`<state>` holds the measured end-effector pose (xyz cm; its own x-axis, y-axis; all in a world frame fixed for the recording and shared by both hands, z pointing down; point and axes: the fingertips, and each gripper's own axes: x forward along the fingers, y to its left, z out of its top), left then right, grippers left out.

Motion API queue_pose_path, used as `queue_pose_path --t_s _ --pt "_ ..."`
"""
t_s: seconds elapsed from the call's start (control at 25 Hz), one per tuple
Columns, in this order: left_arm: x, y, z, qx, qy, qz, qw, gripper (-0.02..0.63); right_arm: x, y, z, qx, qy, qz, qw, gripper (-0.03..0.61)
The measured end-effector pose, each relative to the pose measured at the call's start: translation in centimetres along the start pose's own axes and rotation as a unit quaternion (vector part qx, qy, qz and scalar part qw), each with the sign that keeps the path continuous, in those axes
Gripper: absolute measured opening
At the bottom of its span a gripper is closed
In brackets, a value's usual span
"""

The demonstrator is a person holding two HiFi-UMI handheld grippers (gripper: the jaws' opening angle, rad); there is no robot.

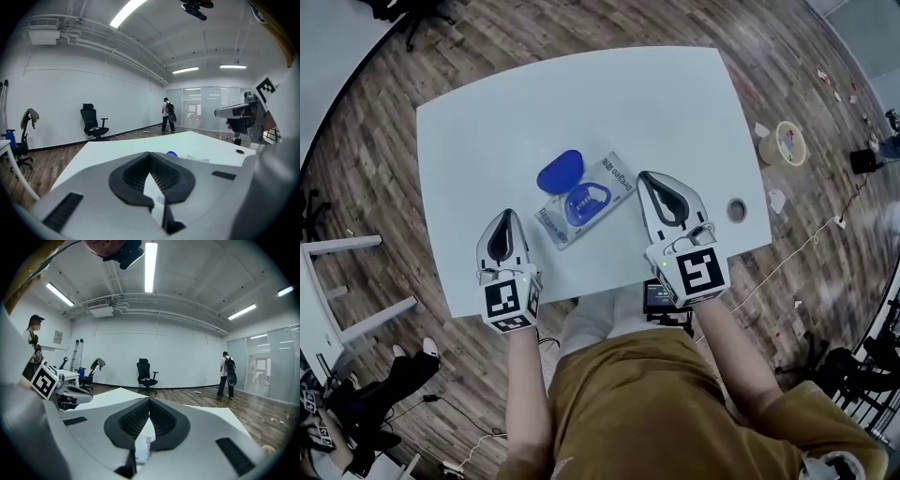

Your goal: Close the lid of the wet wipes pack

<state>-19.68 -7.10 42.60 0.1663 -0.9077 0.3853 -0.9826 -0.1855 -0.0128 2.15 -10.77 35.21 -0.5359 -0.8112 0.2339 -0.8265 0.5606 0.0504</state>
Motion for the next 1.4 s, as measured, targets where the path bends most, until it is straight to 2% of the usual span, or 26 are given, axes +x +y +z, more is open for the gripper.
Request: queue_pose_path --t_s 0.64,1.4 --pt "4.6 0.0 -2.1 -0.006 0.042 -0.01 0.999 -0.008 4.9 -1.4 -3.9 0.001 0.053 0.035 0.998 0.006" --pt "7.4 0.3 -3.6 -0.012 0.072 -0.014 0.9972 -0.008 8.0 -1.8 -5.3 0.001 0.07 0.051 0.996 0.006"
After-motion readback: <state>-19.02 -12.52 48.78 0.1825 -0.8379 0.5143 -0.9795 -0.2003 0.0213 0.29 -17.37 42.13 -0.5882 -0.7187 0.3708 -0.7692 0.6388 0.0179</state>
